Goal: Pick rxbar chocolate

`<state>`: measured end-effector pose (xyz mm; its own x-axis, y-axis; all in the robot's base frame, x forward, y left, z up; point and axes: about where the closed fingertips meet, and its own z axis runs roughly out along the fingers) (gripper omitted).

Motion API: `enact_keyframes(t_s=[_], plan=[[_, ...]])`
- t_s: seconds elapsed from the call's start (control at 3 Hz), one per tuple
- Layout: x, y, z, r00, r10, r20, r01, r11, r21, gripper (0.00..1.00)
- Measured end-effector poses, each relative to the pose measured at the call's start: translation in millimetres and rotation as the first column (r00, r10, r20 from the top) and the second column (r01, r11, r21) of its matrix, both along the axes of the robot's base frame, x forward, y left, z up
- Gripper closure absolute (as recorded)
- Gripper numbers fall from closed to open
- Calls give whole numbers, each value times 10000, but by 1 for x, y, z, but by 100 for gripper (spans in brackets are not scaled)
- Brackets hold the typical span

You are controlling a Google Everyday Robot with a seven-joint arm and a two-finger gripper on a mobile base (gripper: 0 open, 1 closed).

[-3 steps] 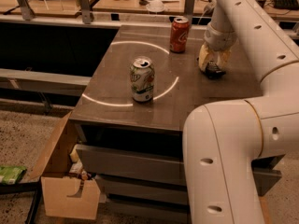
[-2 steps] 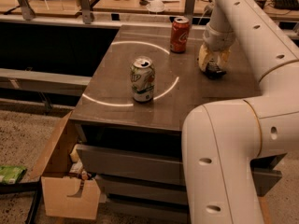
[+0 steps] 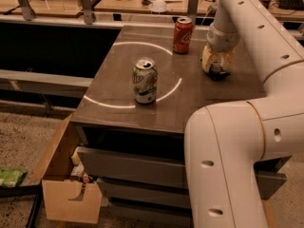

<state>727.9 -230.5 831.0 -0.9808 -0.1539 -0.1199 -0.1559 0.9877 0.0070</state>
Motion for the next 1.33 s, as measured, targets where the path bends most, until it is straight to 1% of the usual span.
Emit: enact_keyframes(t_s=[1.0, 1.33], plan=[[-2, -1, 4, 10000, -43, 4, 43, 10000, -14, 88], [-2, -1, 4, 10000, -45, 8, 45, 10000, -11, 100]])
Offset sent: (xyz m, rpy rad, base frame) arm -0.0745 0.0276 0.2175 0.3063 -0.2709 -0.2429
